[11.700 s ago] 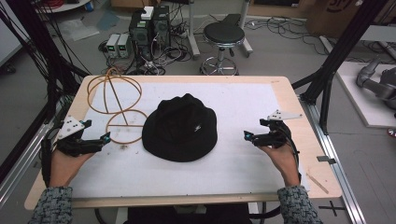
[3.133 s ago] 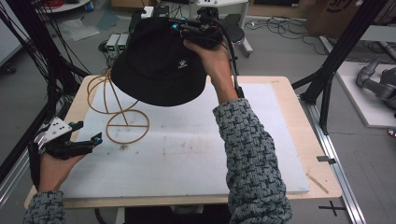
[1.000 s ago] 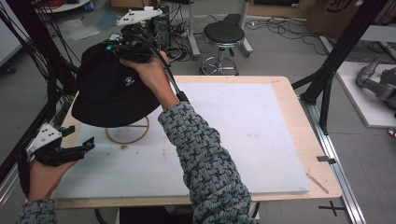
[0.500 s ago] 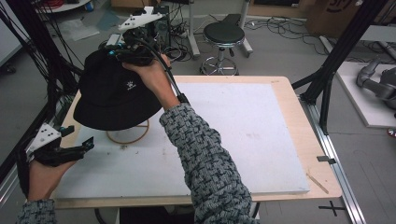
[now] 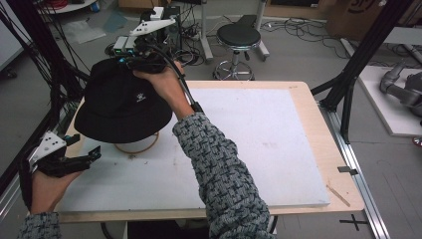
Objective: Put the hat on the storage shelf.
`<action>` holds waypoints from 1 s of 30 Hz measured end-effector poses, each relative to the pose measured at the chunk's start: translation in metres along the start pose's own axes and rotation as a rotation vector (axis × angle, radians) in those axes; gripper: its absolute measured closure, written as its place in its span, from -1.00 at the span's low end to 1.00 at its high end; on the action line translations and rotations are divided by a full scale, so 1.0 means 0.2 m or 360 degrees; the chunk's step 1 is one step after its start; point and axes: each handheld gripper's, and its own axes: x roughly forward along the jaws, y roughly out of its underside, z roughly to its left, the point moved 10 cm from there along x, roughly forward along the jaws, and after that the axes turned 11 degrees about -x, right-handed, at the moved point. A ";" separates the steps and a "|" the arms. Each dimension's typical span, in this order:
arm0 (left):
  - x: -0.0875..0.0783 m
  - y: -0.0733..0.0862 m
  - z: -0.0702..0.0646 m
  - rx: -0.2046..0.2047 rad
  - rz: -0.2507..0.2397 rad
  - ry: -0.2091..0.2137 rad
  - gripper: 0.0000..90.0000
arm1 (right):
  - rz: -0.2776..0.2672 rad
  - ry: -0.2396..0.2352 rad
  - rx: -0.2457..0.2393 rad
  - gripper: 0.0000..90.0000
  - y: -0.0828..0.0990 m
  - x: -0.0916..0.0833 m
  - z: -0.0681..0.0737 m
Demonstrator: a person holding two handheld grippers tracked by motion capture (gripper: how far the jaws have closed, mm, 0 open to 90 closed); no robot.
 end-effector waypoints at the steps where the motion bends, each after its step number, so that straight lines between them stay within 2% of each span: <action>1: 0.00 0.00 0.00 0.0001 0.0001 0.0000 -0.61 | -0.0003 -0.0002 0.0002 0.84 0.00 0.00 0.00; 11: 0.00 0.01 0.01 -0.0005 0.0011 -0.0008 -0.61 | 0.0000 0.0003 0.0015 0.75 0.01 -0.01 -0.01; 18: -0.01 0.03 0.02 -0.0008 0.0019 -0.0015 -0.61 | 0.0006 0.0044 0.0044 0.46 0.05 -0.05 -0.03; 24: -0.01 0.03 0.02 -0.0003 0.0025 -0.0012 -0.61 | -0.0003 0.0108 0.0074 0.20 0.08 -0.14 -0.09; 26: -0.01 0.04 0.02 -0.0008 0.0026 -0.0013 -0.61 | 0.0023 0.0123 0.0096 0.06 0.10 -0.17 -0.11; 28: -0.01 0.04 0.03 -0.0005 0.0032 -0.0019 -0.61 | 0.0041 0.0169 0.0104 -0.10 0.11 -0.23 -0.13; 30: -0.01 0.05 0.03 -0.0002 0.0038 -0.0019 -0.61 | 0.0017 0.0190 0.0101 -0.12 0.11 -0.27 -0.15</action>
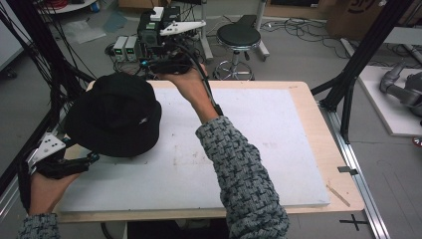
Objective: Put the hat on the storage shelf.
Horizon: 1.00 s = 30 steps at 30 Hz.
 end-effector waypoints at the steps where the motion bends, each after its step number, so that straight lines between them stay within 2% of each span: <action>1: 0.00 0.00 0.00 0.0002 -0.0001 -0.0003 -0.61 | -0.0003 0.0019 0.0004 -0.17 0.01 -0.03 -0.02; 11: 0.00 0.03 -0.01 0.0022 0.0028 -0.0001 -0.61 | 0.0010 0.0138 0.0040 -0.40 0.10 -0.27 -0.13; 15: 0.00 0.03 -0.02 0.0032 0.0033 0.0008 -0.61 | 0.0035 0.0168 0.0096 -0.52 0.14 -0.37 -0.18; 22: 0.00 0.04 -0.04 0.0055 0.0049 0.0025 -0.61 | -0.0019 0.0210 0.0063 -0.58 0.17 -0.53 -0.19; 30: 0.01 0.06 -0.06 0.0069 0.0077 0.0039 -0.61 | 0.0009 0.0284 0.0083 -0.70 0.29 -0.70 -0.22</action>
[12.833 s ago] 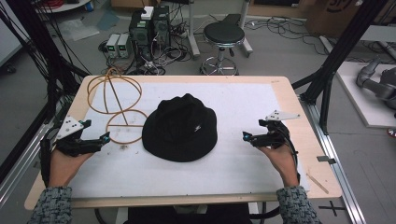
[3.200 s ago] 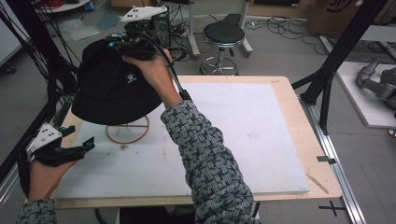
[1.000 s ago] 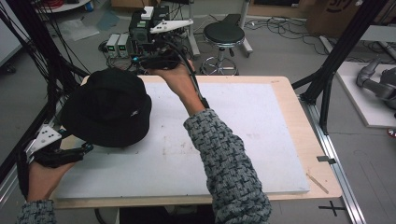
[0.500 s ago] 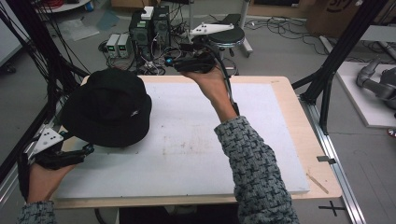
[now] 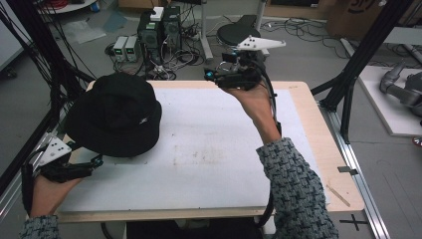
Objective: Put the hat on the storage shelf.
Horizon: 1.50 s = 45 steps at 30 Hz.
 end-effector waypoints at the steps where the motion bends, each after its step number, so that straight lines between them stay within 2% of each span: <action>1: 0.00 0.01 0.00 0.0004 0.0011 0.0002 -0.61 | 0.0029 0.0014 0.0012 -0.72 0.03 -0.02 -0.01; 4: 0.01 0.02 -0.01 0.0007 0.0020 0.0005 -0.61 | 0.0002 0.0035 0.0023 -0.72 0.07 -0.10 -0.03; 6: 0.01 0.02 -0.01 0.0008 0.0021 0.0005 -0.61 | 0.0031 0.0033 0.0043 -0.72 0.12 -0.13 -0.04; 8: 0.01 0.02 -0.01 0.0012 0.0028 0.0006 -0.61 | -0.0008 0.0050 0.0056 -0.72 0.15 -0.18 -0.04; 12: 0.01 0.02 -0.01 0.0010 0.0032 0.0002 -0.61 | 0.0021 0.0053 0.0084 -0.72 0.24 -0.26 -0.04; 17: 0.01 0.03 -0.02 0.0014 0.0038 0.0000 -0.61 | 0.0011 0.0109 0.0097 -0.72 0.32 -0.37 -0.07; 19: 0.01 0.03 -0.02 0.0015 0.0039 -0.0001 -0.61 | 0.0034 0.0157 0.0100 -0.72 0.36 -0.42 -0.09; 24: 0.00 0.03 -0.02 0.0018 0.0039 -0.0010 -0.61 | 0.0063 0.0200 0.0160 -0.72 0.49 -0.51 -0.11; 29: 0.00 0.03 -0.02 0.0024 0.0045 -0.0010 -0.61 | 0.0134 0.0239 0.0207 -0.72 0.64 -0.57 -0.12; 34: 0.01 0.02 -0.04 0.0022 0.0040 0.0003 -0.61 | 0.0211 0.0296 0.0213 -0.72 0.78 -0.64 -0.11; 40: 0.02 0.03 -0.05 0.0036 0.0052 0.0001 -0.61 | 0.0282 0.0344 0.0262 -0.72 0.96 -0.68 -0.11; 45: 0.02 0.03 -0.06 0.0050 0.0061 -0.0001 -0.61 | 0.0297 0.0355 0.0310 -0.72 1.07 -0.69 -0.11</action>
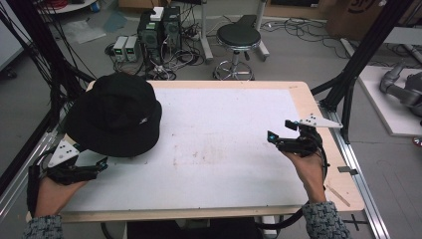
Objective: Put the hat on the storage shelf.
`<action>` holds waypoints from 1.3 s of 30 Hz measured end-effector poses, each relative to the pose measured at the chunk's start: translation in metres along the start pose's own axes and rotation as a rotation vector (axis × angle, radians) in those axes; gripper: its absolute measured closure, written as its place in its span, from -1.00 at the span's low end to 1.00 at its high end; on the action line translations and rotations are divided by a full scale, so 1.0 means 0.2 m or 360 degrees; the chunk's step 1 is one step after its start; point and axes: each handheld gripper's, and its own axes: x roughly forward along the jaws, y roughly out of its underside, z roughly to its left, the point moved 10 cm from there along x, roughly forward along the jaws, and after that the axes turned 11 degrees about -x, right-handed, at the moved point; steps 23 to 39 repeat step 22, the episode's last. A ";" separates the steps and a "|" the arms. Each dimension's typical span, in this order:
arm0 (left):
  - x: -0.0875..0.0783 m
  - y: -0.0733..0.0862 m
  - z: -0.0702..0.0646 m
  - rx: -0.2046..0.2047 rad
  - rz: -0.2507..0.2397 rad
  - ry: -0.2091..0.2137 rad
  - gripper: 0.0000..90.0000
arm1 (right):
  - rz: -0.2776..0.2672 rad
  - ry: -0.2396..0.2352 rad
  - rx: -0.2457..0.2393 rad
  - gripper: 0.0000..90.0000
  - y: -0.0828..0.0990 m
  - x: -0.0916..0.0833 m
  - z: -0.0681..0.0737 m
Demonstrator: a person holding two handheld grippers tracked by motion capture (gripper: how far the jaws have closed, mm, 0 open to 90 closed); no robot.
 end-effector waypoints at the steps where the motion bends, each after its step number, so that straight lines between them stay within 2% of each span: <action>1: 0.00 0.00 0.00 -0.0003 -0.0002 0.0000 -0.61 | 0.0013 0.0003 0.0007 -0.72 0.02 0.00 0.00; 7: 0.00 0.01 0.01 -0.0005 0.0006 -0.0004 -0.61 | 0.0025 0.0003 0.0028 -0.72 0.06 0.01 -0.01; 39: 0.00 0.01 0.00 -0.0001 0.0000 0.0000 -0.61 | 0.0001 -0.0001 0.0025 -0.72 0.05 0.00 0.00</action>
